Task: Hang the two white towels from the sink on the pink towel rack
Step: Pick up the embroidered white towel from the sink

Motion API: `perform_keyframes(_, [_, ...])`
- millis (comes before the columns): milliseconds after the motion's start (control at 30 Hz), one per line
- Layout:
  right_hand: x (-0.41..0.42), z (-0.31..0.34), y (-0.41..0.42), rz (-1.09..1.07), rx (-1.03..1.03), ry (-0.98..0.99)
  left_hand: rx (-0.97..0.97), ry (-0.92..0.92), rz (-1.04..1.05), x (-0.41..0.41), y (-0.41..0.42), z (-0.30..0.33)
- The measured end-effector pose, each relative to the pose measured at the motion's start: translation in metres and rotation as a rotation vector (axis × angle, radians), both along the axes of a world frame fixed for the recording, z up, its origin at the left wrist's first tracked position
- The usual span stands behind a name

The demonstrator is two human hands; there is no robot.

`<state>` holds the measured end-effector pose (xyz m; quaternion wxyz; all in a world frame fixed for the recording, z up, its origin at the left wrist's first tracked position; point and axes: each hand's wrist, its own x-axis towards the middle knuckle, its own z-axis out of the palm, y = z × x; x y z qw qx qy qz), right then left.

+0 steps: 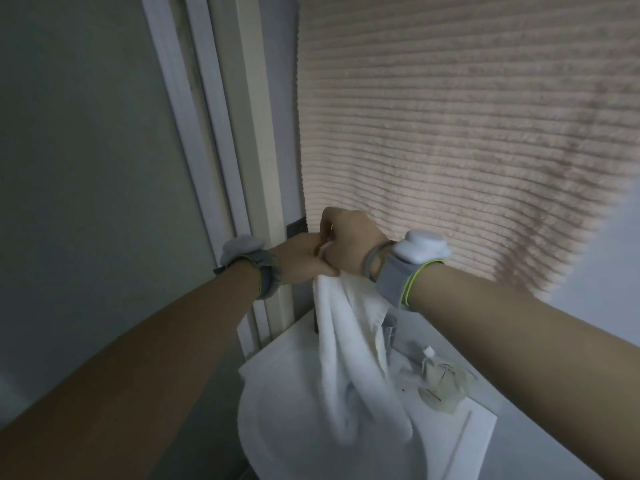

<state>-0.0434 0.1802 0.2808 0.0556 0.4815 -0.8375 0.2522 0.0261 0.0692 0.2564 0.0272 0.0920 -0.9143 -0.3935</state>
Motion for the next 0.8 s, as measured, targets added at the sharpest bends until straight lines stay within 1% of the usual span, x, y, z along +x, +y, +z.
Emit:
perform_keyframes(167, [-0.017, -0.001, 0.006, 0.011, 0.024, -0.216, -0.130, 0.066, 0.084, 0.001, -0.001, -0.011])
perform_keyframes(233, [-0.022, -0.006, 0.007, 0.006, 0.055, -0.252, -0.170, 0.084, 0.126, 0.000, -0.003, -0.011])
perform_keyframes(333, [-0.025, -0.012, 0.006, -0.001, -0.020, -0.301, -0.189, 0.109, 0.154, -0.005, -0.006, -0.009])
perform_keyframes(400, [-0.022, -0.012, 0.002, 0.016, -0.064, -0.282, -0.180, 0.103, 0.143, -0.008, -0.003, -0.008])
perform_keyframes(500, [-0.023, -0.013, 0.002, 0.010, -0.048, -0.258, -0.203, 0.075, 0.113, -0.010, 0.001, -0.006])
perform_keyframes(567, [-0.028, -0.017, 0.005, -0.026, 0.019, -0.271, -0.178, 0.133, 0.136, -0.009, 0.001, -0.003])
perform_keyframes(633, [-0.034, -0.023, 0.010, -0.065, 0.128, -0.291, -0.084, 0.188, 0.171, -0.008, 0.000, 0.002])
perform_keyframes(667, [-0.037, -0.025, 0.012, -0.076, 0.148, -0.309, -0.069, 0.196, 0.187, -0.008, -0.001, 0.004])
perform_keyframes(733, [-0.038, -0.025, 0.013, -0.081, 0.115, -0.326, -0.100, 0.182, 0.211, -0.004, 0.000, 0.008])
perform_keyframes(800, [-0.038, -0.022, 0.011, -0.068, 0.032, -0.289, -0.153, 0.129, 0.181, -0.002, -0.002, 0.007])
